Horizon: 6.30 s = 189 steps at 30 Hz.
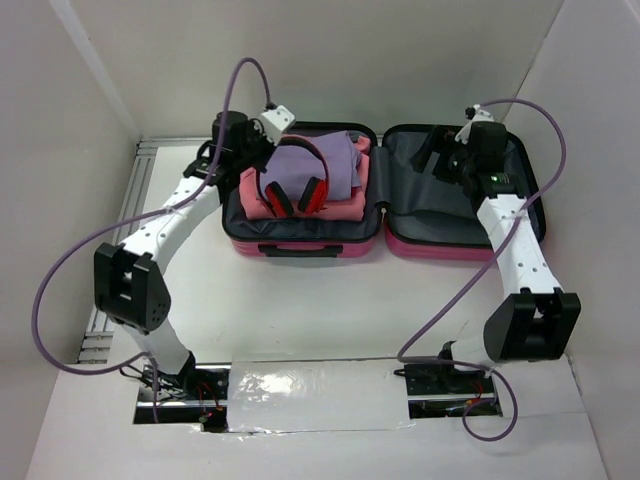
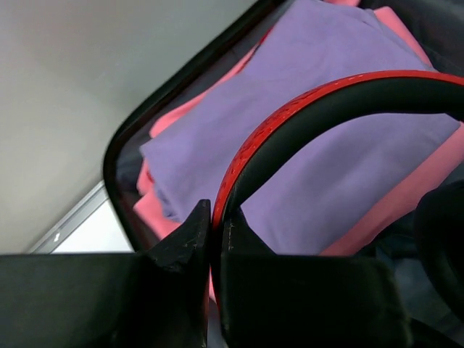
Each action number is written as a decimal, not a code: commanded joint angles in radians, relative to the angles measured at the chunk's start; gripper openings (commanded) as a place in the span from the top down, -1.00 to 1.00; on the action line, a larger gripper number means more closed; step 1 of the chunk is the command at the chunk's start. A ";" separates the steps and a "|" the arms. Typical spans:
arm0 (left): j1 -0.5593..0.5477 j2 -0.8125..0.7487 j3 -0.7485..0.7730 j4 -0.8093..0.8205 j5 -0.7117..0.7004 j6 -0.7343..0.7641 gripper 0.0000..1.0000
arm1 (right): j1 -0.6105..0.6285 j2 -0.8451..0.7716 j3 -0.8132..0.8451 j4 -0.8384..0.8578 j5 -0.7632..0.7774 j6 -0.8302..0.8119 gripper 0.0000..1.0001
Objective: Pack the luggage
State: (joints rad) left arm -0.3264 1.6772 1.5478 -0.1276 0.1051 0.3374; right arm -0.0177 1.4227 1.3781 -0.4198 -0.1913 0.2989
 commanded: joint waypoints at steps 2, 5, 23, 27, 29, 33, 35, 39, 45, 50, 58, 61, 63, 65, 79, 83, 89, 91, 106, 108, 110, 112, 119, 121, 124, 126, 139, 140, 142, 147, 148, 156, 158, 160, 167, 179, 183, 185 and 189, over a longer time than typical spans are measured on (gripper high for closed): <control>-0.028 0.051 0.012 0.175 -0.018 -0.003 1.00 | -0.002 -0.090 -0.042 -0.011 0.127 0.012 -1.00; -0.037 0.102 0.012 0.190 0.013 -0.003 1.00 | -0.011 -0.108 -0.089 -0.039 0.226 0.057 -1.00; -0.056 0.191 -0.221 0.316 0.015 -0.052 1.00 | -0.011 -0.237 -0.278 -0.109 0.538 0.256 -1.00; -0.056 0.182 -0.253 0.327 0.015 -0.063 0.99 | -0.022 -0.228 -0.329 -0.109 0.471 0.296 -1.00; -0.056 0.173 -0.253 0.312 0.015 -0.072 0.87 | -0.022 -0.228 -0.347 -0.119 0.455 0.353 -1.00; -0.056 0.133 -0.244 0.302 -0.010 -0.081 0.36 | -0.040 -0.228 -0.366 -0.148 0.446 0.417 -1.00; -0.046 0.101 -0.244 0.287 0.002 -0.103 -0.19 | -0.041 -0.219 -0.366 -0.183 0.455 0.442 -1.00; -0.037 0.052 -0.186 0.250 0.002 -0.139 -0.99 | -0.060 -0.199 -0.344 -0.243 0.446 0.462 -1.00; -0.026 -0.030 0.013 0.090 -0.004 -0.339 -0.99 | -0.091 -0.267 -0.445 -0.212 0.440 0.543 -1.00; -0.026 -0.050 0.187 -0.098 0.019 -0.456 -0.99 | -0.143 -0.317 -0.491 -0.214 0.472 0.606 -1.00; -0.026 -0.099 0.161 -0.165 0.136 -0.554 -0.99 | -0.322 -0.226 -0.490 -0.117 0.406 0.565 -1.00; -0.026 -0.119 0.133 -0.176 0.136 -0.554 -0.99 | -0.375 -0.176 -0.481 -0.097 0.385 0.519 -1.00; -0.026 -0.128 0.109 -0.185 0.118 -0.554 -0.99 | -0.412 -0.130 -0.464 -0.097 0.394 0.497 -1.00; -0.026 -0.137 0.098 -0.196 0.099 -0.542 -0.99 | -0.450 -0.107 -0.453 -0.086 0.383 0.477 -0.98; -0.008 -0.146 0.038 -0.233 0.051 -0.523 -0.99 | -0.528 -0.002 -0.459 0.006 0.427 0.396 -0.56; -0.008 -0.146 0.038 -0.242 0.051 -0.514 -0.99 | -0.528 0.039 -0.441 0.030 0.461 0.370 -0.42; 0.001 -0.175 0.029 -0.273 -0.008 -0.469 -0.99 | -0.469 0.091 -0.421 0.075 0.541 0.347 0.29; 0.013 -0.188 0.029 -0.273 -0.019 -0.469 -0.99 | -0.435 0.111 -0.387 0.064 0.579 0.347 0.75; 0.314 -0.177 -0.207 -0.255 -0.113 -0.753 -0.99 | -0.027 -0.132 -0.272 0.137 0.914 0.163 1.00; 0.335 -0.137 -0.207 -0.242 -0.104 -0.764 -0.99 | 0.022 -0.194 -0.272 0.160 0.932 0.134 1.00; 0.336 -0.091 -0.216 -0.228 -0.104 -0.788 -0.99 | 0.097 -0.231 -0.272 0.206 0.941 0.069 1.00; 0.355 -0.062 -0.216 -0.210 -0.104 -0.788 -0.99 | 0.172 -0.278 -0.272 0.252 0.941 0.005 1.00; 0.415 -0.002 -0.265 -0.175 -0.062 -0.779 -0.89 | 0.370 -0.360 -0.219 0.355 0.840 -0.211 1.00; 0.415 -0.002 -0.279 -0.175 -0.128 -0.779 -0.87 | 0.403 -0.360 -0.199 0.366 0.772 -0.256 1.00; 0.440 0.018 -0.299 -0.141 -0.113 -0.768 -0.79 | 0.476 -0.360 -0.198 0.403 0.682 -0.315 1.00; 0.440 0.027 -0.319 -0.118 -0.094 -0.759 -0.60 | 0.534 -0.360 -0.198 0.435 0.671 -0.337 1.00; 0.259 0.042 -0.419 0.017 0.059 -0.646 0.18 | 0.837 -0.311 -0.160 0.544 0.564 -0.461 1.00; 0.259 0.033 -0.429 0.032 0.091 -0.662 0.18 | 0.855 -0.311 -0.169 0.558 0.564 -0.461 1.00; 0.230 0.033 -0.440 0.072 0.132 -0.696 0.18 | 0.907 -0.311 -0.198 0.584 0.564 -0.480 1.00; 0.161 0.079 -0.407 0.092 0.145 -0.721 0.18 | 1.013 -0.320 -0.300 0.668 0.578 -0.512 1.00; 0.149 0.101 -0.375 0.082 0.145 -0.721 0.18 | 1.024 -0.320 -0.310 0.679 0.587 -0.523 1.00; 0.130 0.147 -0.309 -0.019 0.058 -0.773 0.26 | 1.038 -0.220 -0.212 0.624 0.869 -0.416 1.00; 0.153 0.159 -0.261 -0.164 0.045 -0.811 0.36 | 0.946 -0.176 -0.060 0.275 0.970 -0.110 1.00; 0.178 0.147 -0.252 -0.213 0.036 -0.802 0.39 | 0.895 -0.120 0.132 -0.060 1.010 0.129 1.00; 0.201 0.185 -0.221 -0.280 -0.109 -0.732 0.58 | 0.706 -0.229 -0.050 -0.083 1.069 0.270 0.71; 0.354 0.119 -0.295 -0.198 -0.054 -0.512 0.58 | -0.015 -0.139 -0.186 -0.211 0.613 0.463 -0.98; 0.365 0.151 -0.282 -0.187 -0.087 -0.523 0.58 | -0.180 -0.076 -0.209 -0.211 0.491 0.444 -1.00; 0.391 0.161 -0.297 -0.173 -0.061 -0.535 0.58 | -0.255 -0.039 -0.243 -0.166 0.428 0.428 -1.00; 0.391 0.161 -0.305 -0.158 -0.012 -0.554 0.55 | -0.278 -0.002 -0.312 -0.047 0.365 0.399 -1.00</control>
State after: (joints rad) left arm 0.0200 1.8309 1.2728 -0.2283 0.1410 -0.2611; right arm -0.2951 1.3983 1.0992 -0.5735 0.2733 0.7189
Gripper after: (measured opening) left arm 0.407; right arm 0.999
